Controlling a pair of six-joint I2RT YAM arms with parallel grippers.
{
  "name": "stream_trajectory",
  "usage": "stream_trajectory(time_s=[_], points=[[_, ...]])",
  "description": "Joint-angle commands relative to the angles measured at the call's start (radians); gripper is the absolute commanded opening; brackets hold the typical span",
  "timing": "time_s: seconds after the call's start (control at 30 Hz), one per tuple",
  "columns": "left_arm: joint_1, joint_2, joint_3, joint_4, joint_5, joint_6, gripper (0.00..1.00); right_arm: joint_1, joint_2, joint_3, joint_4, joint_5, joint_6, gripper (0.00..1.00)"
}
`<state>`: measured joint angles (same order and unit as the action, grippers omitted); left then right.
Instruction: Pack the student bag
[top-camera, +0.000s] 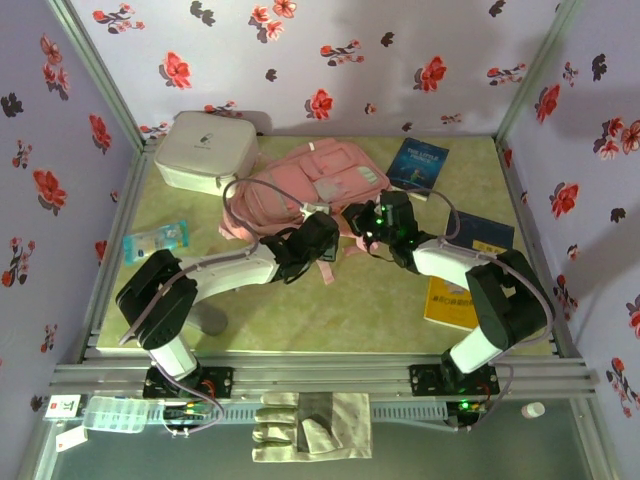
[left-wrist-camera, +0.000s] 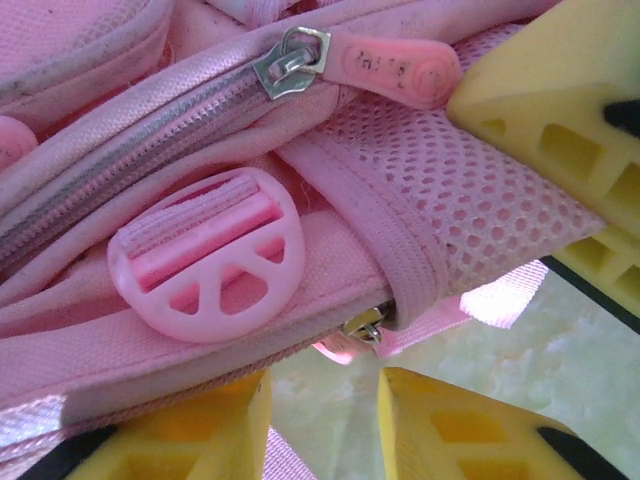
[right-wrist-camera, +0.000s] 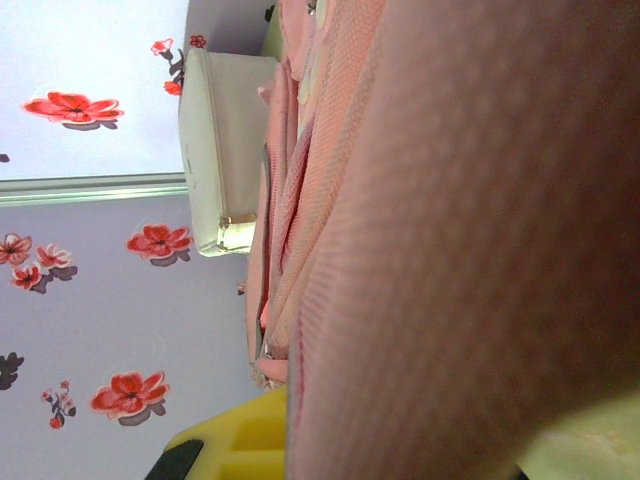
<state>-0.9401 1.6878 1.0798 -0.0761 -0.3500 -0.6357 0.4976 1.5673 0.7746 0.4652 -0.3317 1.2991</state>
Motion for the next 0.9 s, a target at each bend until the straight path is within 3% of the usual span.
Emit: stream_trajectory(time_s=[0.0,0.33,0.8,0.87], points=[[-0.005,0.019,0.015,0.061,-0.066,0.049,0.34,0.024,-0.009,0.054,0.082,-0.084,0.03,0.06],[-0.003,0.032,0.045,0.084,-0.098,0.091,0.35,0.024,0.012,0.063,0.089,-0.084,0.054,0.06],[-0.003,-0.023,-0.003,0.036,-0.116,0.02,0.01,0.024,-0.012,0.071,-0.045,-0.011,-0.03,0.01],[-0.003,-0.044,-0.009,-0.003,-0.098,0.005,0.0,0.022,-0.015,0.078,-0.073,0.006,-0.05,0.01]])
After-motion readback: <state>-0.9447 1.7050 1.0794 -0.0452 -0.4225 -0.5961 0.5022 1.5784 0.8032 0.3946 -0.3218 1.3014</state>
